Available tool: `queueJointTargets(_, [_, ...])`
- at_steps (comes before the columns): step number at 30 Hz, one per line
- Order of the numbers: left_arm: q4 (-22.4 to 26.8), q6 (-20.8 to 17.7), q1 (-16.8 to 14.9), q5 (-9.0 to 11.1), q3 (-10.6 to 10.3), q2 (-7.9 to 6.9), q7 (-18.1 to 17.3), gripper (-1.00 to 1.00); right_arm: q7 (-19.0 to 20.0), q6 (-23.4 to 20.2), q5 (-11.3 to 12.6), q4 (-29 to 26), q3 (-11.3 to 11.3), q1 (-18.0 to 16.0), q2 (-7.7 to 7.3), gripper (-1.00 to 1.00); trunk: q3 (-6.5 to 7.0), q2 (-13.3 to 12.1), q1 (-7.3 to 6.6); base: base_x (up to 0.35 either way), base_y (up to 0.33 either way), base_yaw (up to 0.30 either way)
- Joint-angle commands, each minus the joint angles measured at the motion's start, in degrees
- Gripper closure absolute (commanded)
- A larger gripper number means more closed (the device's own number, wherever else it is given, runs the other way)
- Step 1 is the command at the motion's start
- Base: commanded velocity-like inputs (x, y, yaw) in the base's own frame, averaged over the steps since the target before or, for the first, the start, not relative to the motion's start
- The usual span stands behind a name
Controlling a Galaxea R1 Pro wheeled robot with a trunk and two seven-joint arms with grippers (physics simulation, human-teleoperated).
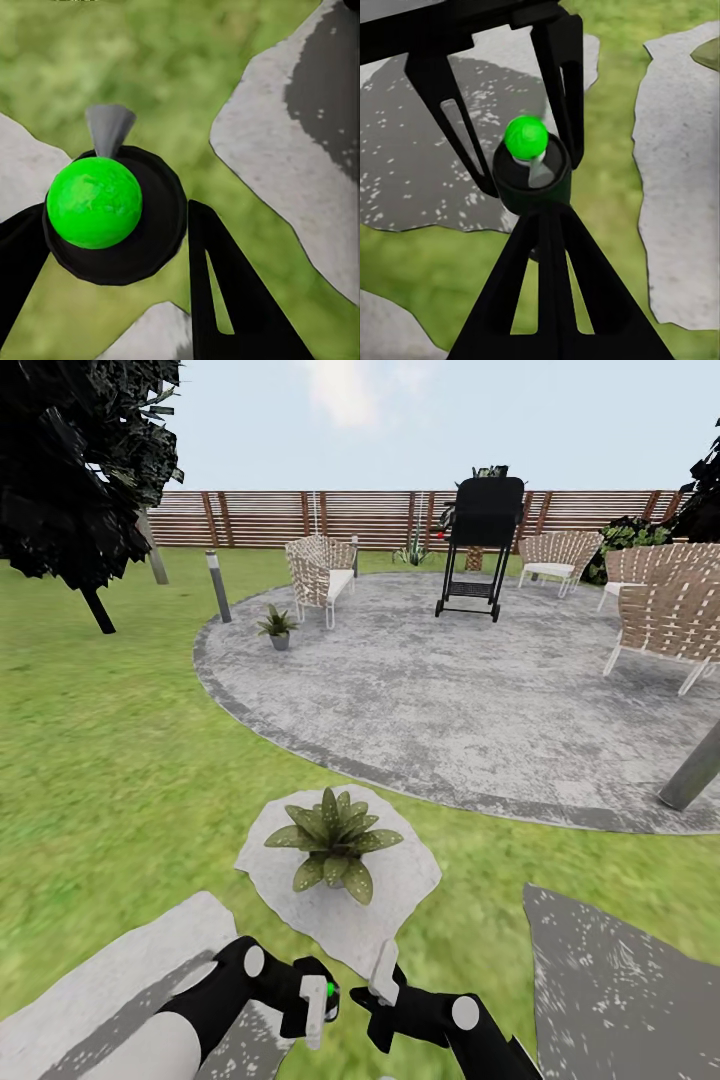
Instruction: Pick up the pesticide atomizer in the garden and spray insectifuge to fully cover both potted plants in the garden.
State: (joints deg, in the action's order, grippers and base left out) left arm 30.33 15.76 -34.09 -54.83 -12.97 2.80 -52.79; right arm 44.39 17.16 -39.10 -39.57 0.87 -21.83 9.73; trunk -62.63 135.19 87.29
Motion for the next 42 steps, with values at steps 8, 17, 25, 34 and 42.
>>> queueJointTargets(8, [-0.66, 0.36, -0.01, -0.37, -0.30, 0.04, -0.16, 1.00, 0.08, 0.31, -0.45, -0.06, 0.10, -0.03, 0.03, 1.00, -0.05, 0.02, -0.01, 0.000, 0.000, 0.000])
queueJointTargets(17, [-0.80, 0.07, -0.01, -0.01, -0.46, 1.23, 0.22, 1.00, 0.08, 0.33, -0.38, -0.07, 0.10, -0.03, 0.03, 1.00, -0.05, 0.02, -0.01, 0.000, 0.000, 0.000])
queueJointTargets(25, [-0.72, 0.14, -0.01, 0.16, -0.39, 1.91, 0.32, 1.00, 0.08, 0.33, -0.36, -0.07, 0.10, 0.01, 0.03, 1.00, -0.05, 0.02, -0.01, 0.000, 0.000, 0.000])
queueJointTargets(34, [-0.71, 0.28, -0.01, 0.16, -0.39, 1.95, 0.24, 1.00, 0.08, 0.33, -0.36, -0.07, 0.10, -0.01, 0.03, 1.00, -0.05, 0.02, -0.01, 0.000, 0.000, 0.000])
queueJointTargets(42, [-0.80, 0.16, -0.05, 0.19, -0.08, 2.10, 0.23, 1.00, 0.08, 0.33, -0.36, -0.07, 0.10, 0.00, 0.03, 1.00, -0.05, 0.02, -0.01, 0.000, 0.000, 0.000])
